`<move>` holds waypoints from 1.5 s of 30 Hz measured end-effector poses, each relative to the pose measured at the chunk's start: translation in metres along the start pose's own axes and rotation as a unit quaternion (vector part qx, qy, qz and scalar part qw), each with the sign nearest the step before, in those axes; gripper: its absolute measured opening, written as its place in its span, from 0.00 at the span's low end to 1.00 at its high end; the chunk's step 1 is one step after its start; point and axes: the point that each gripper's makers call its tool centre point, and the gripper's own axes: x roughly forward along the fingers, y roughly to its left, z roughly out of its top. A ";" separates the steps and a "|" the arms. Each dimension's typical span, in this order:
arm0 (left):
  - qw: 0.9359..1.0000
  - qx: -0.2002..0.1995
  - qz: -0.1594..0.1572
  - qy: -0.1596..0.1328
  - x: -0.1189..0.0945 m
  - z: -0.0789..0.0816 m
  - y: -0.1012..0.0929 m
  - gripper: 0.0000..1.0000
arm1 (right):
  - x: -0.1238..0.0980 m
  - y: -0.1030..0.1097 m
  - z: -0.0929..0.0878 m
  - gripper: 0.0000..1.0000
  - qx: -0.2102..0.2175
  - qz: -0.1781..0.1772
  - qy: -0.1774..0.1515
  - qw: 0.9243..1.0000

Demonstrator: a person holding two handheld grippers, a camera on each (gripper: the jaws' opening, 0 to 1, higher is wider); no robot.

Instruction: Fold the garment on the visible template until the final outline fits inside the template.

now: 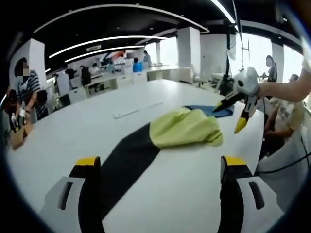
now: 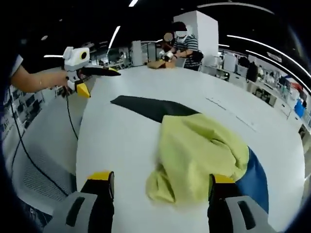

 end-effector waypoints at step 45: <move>1.000 -0.002 0.001 0.016 -0.001 -0.027 -0.017 0.94 | 0.057 -0.018 -0.036 0.08 -0.014 -0.016 0.079 0.997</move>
